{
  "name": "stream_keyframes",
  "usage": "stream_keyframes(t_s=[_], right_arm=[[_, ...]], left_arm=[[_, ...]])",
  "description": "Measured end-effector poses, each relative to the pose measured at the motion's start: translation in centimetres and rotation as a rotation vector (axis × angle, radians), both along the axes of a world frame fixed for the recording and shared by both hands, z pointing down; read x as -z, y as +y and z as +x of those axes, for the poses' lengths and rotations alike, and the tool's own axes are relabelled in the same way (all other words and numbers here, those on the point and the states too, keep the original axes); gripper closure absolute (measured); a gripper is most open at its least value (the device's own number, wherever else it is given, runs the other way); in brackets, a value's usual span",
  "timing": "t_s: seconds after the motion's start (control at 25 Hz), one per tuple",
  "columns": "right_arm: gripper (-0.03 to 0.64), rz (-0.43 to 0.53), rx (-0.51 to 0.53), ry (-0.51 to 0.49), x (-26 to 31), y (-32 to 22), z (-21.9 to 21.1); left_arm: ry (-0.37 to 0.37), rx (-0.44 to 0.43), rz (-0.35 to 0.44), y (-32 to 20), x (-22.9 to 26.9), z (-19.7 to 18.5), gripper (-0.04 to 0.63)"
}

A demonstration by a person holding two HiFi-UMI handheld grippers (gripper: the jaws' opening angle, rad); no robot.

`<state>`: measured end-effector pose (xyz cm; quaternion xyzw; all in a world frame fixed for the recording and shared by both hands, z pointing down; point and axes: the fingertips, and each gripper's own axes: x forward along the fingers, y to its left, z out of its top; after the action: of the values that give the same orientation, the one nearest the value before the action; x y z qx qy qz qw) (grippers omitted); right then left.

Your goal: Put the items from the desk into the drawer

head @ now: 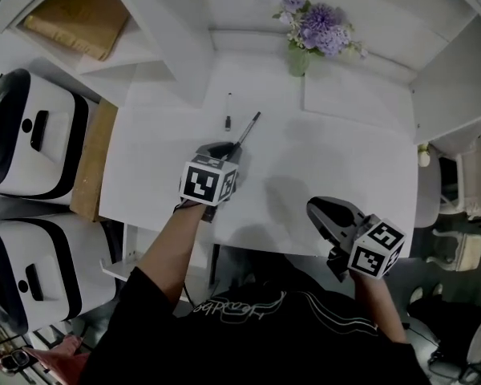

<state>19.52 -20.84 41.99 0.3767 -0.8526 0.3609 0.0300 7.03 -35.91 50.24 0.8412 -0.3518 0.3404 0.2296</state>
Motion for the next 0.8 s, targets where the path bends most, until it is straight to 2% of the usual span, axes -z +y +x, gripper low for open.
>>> stream_keyframes(t_s=[0.16,0.28,0.48,0.8], right_arm=[[0.557,0.014,0.032,-0.009,1.1,1.2,-2.1],[0.557,0.032,0.058,-0.029,2.0,2.3,-4.1],[0.557,0.043,0.091,-0.099,3.4,4.7,-7.9],[0.557,0.021,0.177,-0.086,2.7,10.4,-14.7]], left_arm=[[0.099,0.013,0.007,3.4,3.8,-1.4,0.520],[0.143,0.040,0.018,6.6,6.0,-3.7,0.520],[0.177,0.100,0.048,12.8,8.3,-8.7,0.520],[0.197,0.180,0.049,22.7,8.9,-16.7,0.520]])
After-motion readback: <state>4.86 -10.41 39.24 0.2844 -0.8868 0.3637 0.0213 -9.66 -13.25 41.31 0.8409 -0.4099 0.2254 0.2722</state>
